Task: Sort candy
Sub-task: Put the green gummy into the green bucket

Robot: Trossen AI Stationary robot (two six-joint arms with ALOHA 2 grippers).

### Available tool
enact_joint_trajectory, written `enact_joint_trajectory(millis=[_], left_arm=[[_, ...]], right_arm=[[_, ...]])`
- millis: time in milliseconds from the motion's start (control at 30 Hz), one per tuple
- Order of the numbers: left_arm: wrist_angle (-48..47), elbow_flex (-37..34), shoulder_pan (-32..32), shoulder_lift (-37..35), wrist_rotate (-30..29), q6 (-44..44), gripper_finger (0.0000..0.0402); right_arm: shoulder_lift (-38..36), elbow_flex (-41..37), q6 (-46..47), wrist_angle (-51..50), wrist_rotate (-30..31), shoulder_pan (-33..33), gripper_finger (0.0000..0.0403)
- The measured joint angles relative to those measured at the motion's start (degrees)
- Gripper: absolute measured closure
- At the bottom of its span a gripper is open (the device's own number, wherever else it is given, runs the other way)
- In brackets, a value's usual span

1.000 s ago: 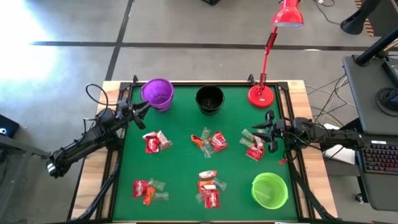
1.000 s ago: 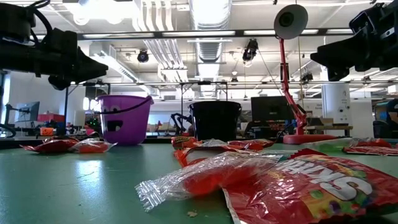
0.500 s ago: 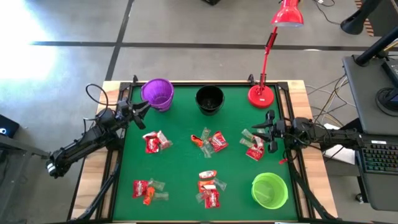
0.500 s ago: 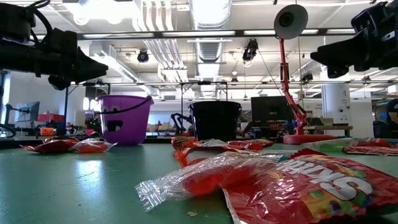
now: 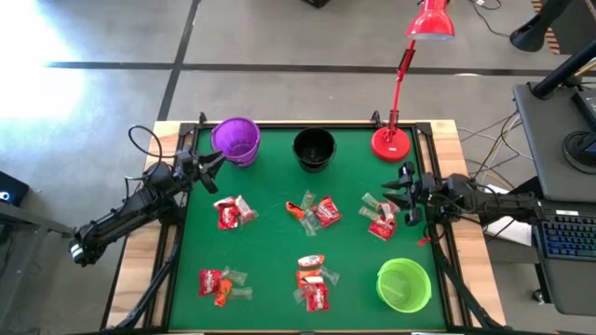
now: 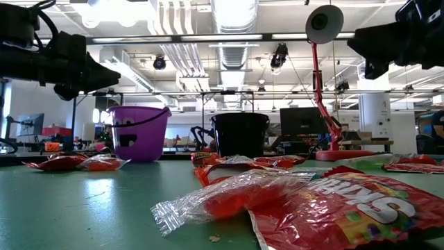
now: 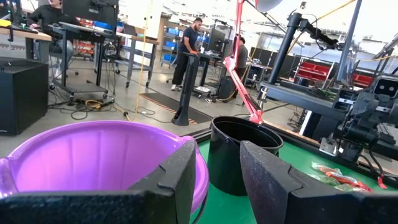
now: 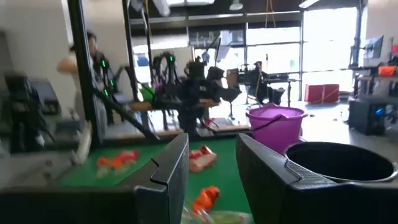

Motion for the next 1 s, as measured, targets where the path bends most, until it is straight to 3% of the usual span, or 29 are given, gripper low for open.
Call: enact_joint_trajectory(millis=[367, 600, 1000], left_arm=[[0.02, 0.0, 0.01, 0.0, -0.02, 0.03, 0.0292], [0.0, 0.02, 0.0, 0.02, -1.81, 4.76, 0.0292], [1.47, 0.0, 0.02, 0.02, -2.05, 5.2, 0.0292]], right_arm=[[0.0, 0.0, 3.24, -0.36, 0.0, 0.0, 0.0277], [0.0, 0.0, 8.27, -0.37, 0.36, 0.0, 0.0277], [0.0, 0.01, 12.31, -0.31, 10.64, 0.0, 0.0277]])
